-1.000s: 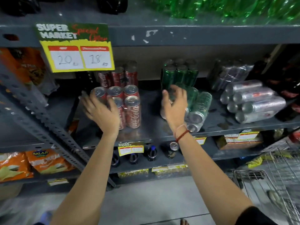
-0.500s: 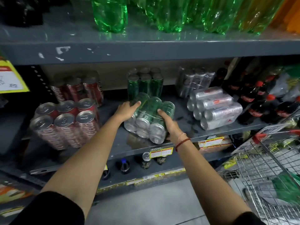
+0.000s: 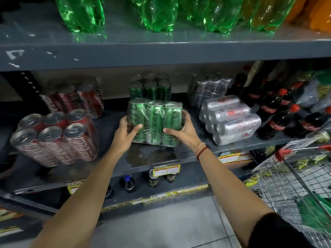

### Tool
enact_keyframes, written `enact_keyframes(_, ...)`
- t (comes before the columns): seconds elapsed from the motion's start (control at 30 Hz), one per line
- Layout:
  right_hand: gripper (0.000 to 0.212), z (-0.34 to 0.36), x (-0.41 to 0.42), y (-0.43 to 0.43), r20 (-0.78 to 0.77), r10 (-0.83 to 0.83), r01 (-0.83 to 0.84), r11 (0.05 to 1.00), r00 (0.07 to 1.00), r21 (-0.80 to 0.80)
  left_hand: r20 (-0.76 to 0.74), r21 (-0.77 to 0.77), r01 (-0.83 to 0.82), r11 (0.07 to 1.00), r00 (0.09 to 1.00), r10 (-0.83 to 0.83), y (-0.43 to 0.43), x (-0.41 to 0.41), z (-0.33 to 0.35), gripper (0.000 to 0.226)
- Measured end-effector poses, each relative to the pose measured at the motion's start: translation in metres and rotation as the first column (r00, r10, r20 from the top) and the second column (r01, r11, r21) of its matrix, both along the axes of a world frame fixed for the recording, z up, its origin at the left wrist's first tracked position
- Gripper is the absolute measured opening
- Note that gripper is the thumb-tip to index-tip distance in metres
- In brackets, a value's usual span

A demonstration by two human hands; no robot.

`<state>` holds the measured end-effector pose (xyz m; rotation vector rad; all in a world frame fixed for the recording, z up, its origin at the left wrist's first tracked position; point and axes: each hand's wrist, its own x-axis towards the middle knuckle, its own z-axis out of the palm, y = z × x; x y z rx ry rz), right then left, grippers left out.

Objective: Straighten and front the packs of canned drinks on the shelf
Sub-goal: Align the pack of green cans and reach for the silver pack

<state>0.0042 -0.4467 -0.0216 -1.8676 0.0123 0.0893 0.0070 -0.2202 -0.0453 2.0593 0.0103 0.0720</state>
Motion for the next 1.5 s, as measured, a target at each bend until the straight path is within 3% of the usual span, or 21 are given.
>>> enact_keyframes(0.4,0.107,-0.033,-0.009,-0.010,0.195,0.028,-0.020,0.999,0.980,-0.044,0.026,-0.143,-0.082,0.986,0.996,0.086,-0.012,-0.033,-0.029,0.065)
enact_keyframes(0.53,0.102,-0.030,-0.007,-0.019,0.162,0.046,-0.053,0.998,0.986,0.039,0.026,-0.215,-0.157,0.964,0.986,0.167,-0.021,-0.042,-0.023,0.059)
enact_keyframes(0.63,0.077,-0.014,0.001,-0.025,0.132,-0.058,0.028,0.976,0.990,0.217,-0.085,-0.347,-0.441,0.828,0.894,0.441,-0.045,-0.063,-0.027,0.044)
enact_keyframes(0.7,0.057,0.002,0.012,-0.026,0.092,-0.090,0.060,0.956,0.992,0.289,-0.147,-0.458,-0.515,0.725,0.848,0.510,-0.071,-0.078,-0.029,0.041)
enact_keyframes(0.87,0.035,0.020,0.026,-0.017,0.001,0.094,-0.093,0.983,0.996,0.158,-0.173,-0.529,-0.395,0.751,0.917,0.360,-0.133,-0.094,-0.008,0.062)
enact_keyframes(1.03,0.033,0.004,0.006,-0.008,0.138,-0.062,0.042,0.989,0.989,0.143,-0.218,-0.574,-0.374,0.728,0.927,0.304,-0.127,-0.075,0.000,0.072)
enact_keyframes(1.13,0.042,-0.010,-0.024,0.012,0.296,-0.175,0.163,0.985,0.939,0.063,-0.293,-0.681,-0.376,0.629,0.926,0.237,-0.100,-0.055,0.000,0.082)
enact_keyframes(1.27,0.033,-0.023,-0.067,0.053,0.435,-0.274,0.307,0.952,0.858,-0.005,-0.321,-0.743,-0.354,0.568,0.933,0.162,-0.065,-0.037,0.013,0.059)
enact_keyframes(1.37,0.028,-0.014,-0.065,0.058,0.385,-0.343,0.358,0.933,0.857,0.034,-0.322,-0.610,-0.445,0.656,0.895,0.307,-0.044,-0.029,0.014,0.058)
enact_keyframes(1.43,0.027,0.001,-0.044,0.048,0.387,-0.389,0.401,0.914,0.836,0.052,-0.363,-0.560,-0.582,0.590,0.812,0.456,-0.044,-0.028,0.012,0.072)
enact_keyframes(1.5,0.030,0.019,-0.013,0.036,0.385,-0.378,0.389,0.920,0.842,0.053,-0.325,-0.577,-0.657,0.485,0.730,0.602,-0.061,-0.044,0.022,0.060)
